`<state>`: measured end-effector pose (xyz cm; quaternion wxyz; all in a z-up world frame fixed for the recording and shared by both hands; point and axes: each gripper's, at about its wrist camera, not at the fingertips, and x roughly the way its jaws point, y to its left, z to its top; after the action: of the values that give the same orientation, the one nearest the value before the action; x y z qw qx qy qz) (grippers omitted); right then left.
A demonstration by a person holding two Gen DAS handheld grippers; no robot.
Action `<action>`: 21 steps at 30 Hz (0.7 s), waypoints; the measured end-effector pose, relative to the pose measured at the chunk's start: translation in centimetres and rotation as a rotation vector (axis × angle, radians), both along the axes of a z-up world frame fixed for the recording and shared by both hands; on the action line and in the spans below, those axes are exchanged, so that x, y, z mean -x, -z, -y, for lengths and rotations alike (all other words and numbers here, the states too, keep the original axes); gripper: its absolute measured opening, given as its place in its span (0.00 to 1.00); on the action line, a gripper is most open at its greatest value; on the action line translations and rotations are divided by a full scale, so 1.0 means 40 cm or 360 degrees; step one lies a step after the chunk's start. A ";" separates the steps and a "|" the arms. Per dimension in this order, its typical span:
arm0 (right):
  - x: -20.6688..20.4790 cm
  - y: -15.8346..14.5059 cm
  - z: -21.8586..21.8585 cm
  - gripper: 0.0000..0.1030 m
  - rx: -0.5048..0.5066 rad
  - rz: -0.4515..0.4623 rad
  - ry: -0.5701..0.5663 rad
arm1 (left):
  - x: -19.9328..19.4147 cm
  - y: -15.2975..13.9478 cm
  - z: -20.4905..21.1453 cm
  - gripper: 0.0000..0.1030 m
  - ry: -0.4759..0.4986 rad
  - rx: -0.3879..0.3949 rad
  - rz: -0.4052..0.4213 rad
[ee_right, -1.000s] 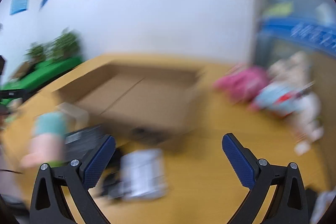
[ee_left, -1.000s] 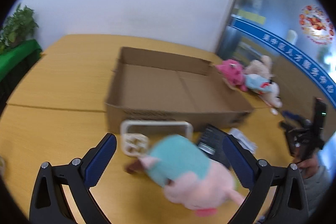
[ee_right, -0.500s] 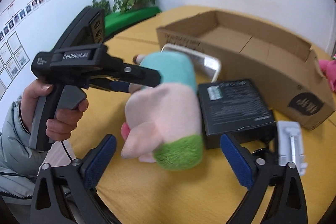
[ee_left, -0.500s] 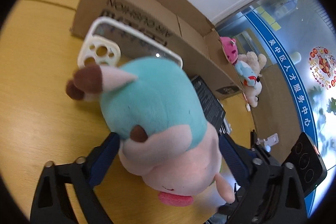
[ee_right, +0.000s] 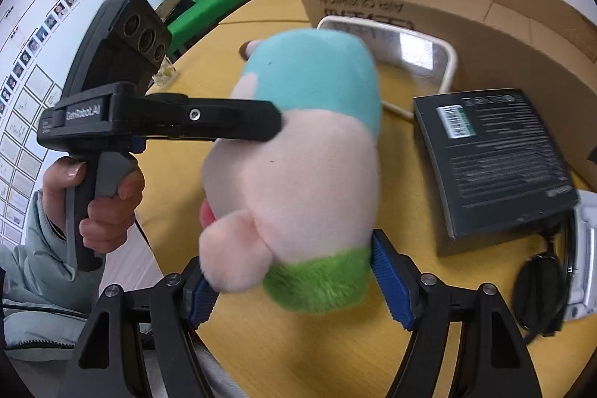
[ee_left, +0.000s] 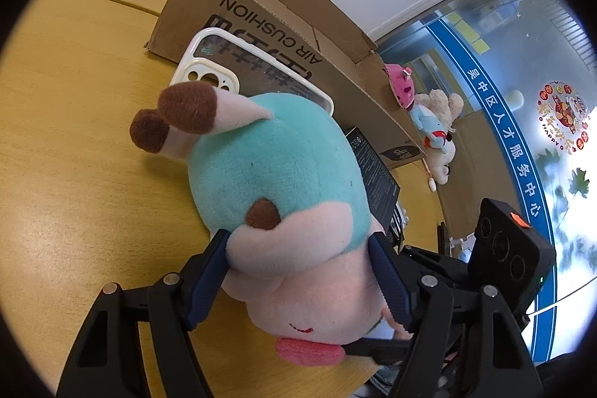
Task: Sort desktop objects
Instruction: 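Grasp the pink-and-teal pig plush with the left gripper, then carry the pig plush over the cardboard box and open the left gripper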
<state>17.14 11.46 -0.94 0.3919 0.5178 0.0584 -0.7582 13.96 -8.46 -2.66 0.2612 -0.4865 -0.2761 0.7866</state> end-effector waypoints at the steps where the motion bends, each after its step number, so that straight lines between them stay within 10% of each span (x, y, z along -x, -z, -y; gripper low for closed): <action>1: -0.013 -0.001 0.018 0.70 -0.0066 -0.0055 -0.0030 | 0.000 -0.007 -0.003 0.68 -0.0001 0.0014 -0.0014; 5: -0.040 -0.004 0.043 0.51 -0.0074 -0.0021 -0.0154 | -0.007 -0.062 0.009 0.54 -0.0031 0.0074 -0.0095; 21: 0.054 -0.279 -0.065 0.50 0.0130 -0.0411 -0.0045 | 0.183 -0.413 -0.040 0.50 0.0130 0.0139 -0.0653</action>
<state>14.99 14.06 10.20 0.4126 0.3986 0.0849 -0.8147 6.65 -6.86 13.85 0.3223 -0.3378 -0.1630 0.8692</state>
